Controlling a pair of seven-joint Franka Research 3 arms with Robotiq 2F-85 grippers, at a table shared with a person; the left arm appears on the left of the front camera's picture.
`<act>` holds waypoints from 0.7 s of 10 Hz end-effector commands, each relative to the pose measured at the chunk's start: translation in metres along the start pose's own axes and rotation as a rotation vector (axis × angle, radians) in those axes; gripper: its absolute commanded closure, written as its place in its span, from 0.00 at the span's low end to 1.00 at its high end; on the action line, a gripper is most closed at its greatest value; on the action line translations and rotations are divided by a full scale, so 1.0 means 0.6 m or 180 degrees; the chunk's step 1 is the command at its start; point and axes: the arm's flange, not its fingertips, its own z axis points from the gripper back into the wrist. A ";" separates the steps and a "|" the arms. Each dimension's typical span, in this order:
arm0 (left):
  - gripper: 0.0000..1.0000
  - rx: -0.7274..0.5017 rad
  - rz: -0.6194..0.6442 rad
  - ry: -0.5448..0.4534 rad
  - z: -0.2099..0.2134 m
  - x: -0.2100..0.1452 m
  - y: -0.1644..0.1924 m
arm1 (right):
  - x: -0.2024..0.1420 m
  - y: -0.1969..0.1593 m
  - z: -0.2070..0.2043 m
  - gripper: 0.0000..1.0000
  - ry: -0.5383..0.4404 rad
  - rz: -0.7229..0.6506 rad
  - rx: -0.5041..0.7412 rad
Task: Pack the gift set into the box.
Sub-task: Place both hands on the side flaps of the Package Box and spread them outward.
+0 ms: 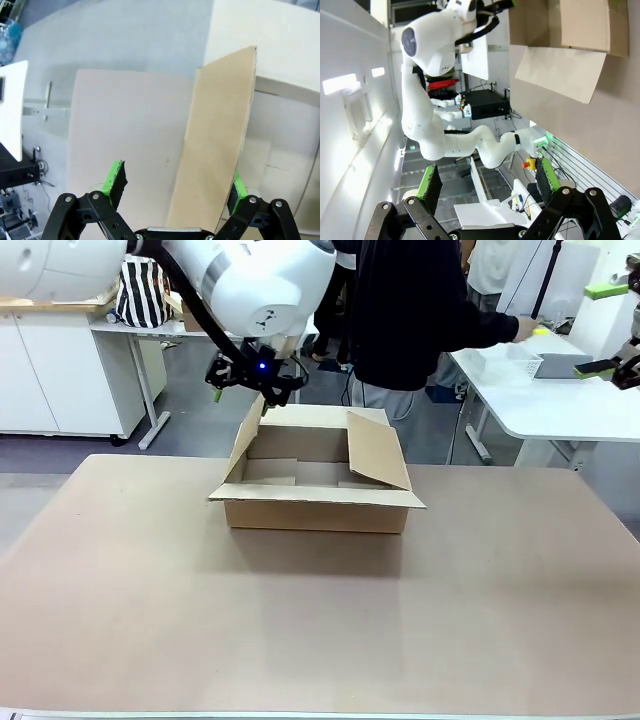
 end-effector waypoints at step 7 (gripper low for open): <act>0.00 -0.0572 0.0501 0.0789 -0.100 0.005 0.157 | -0.001 0.000 0.002 0.00 0.0024 0.0062 -0.0015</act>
